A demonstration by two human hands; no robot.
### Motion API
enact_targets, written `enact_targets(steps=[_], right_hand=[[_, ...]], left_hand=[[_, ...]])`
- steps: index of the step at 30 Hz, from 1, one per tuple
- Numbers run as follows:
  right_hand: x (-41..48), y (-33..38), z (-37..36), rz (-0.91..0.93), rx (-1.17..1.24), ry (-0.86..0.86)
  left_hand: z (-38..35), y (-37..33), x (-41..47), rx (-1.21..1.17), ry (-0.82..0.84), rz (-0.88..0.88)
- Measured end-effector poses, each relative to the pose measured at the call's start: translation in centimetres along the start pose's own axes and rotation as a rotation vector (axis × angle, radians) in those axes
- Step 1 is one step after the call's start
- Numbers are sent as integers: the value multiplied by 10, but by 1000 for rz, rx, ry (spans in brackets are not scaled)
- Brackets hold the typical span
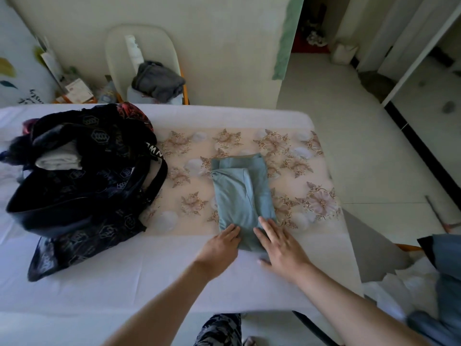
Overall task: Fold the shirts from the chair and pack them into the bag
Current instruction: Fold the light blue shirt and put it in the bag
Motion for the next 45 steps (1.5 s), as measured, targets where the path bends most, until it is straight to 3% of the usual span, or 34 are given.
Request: enact_targets(steps=[4, 9, 12, 13, 15, 17, 18, 20, 22, 24, 27, 29, 34, 38, 42, 45], right_hand=[[3, 3, 26, -39, 162, -45], [19, -16, 57, -219, 598, 157], [37, -32, 62, -414, 766, 97], [43, -34, 60, -461, 771, 84], [55, -34, 56, -510, 742, 64], [67, -33, 55, -552, 712, 13], [72, -32, 53, -586, 697, -13], [79, -33, 47, -648, 645, -30], [81, -32, 42, -662, 584, -58], [81, -22, 45, -519, 424, -193], [71, 2, 53, -123, 277, -412], [62, 10, 40, 28, 243, -293], [57, -7, 7, 42, 15, -25], [65, -14, 31, -87, 308, 104], [63, -38, 47, -298, 603, 254], [60, -60, 55, -441, 848, 185]], left_hand=[[33, 9, 4, -149, 46, 205], [54, 33, 2, -427, 57, 387], [81, 44, -3, -311, -337, 410], [90, 36, -5, -160, -491, 316], [90, 3, -3, 120, -614, 15], [55, -17, 6, 257, -458, -260], [35, -15, 11, 281, -324, -285], [5, 10, 16, 266, -82, -153], [-7, 30, 20, 221, 39, -59], [-10, 37, 26, 224, 74, -71], [-8, 42, 32, 170, 60, -79], [-8, 46, 31, 86, 32, -53], [6, 49, 28, 53, 2, -32], [33, 49, 25, -79, -28, 89], [66, 48, 30, -283, 56, 266], [82, 61, 32, -422, -90, 410]])
Point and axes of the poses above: each hand's wrist, its own x-axis towards the middle knuckle, its own z-axis out of the back of the hand, y = z × x, the point moved 7 cm from there along x, towards the middle knuckle, and after that the axes turned 10 degrees about -z, right-handed, at the moved point
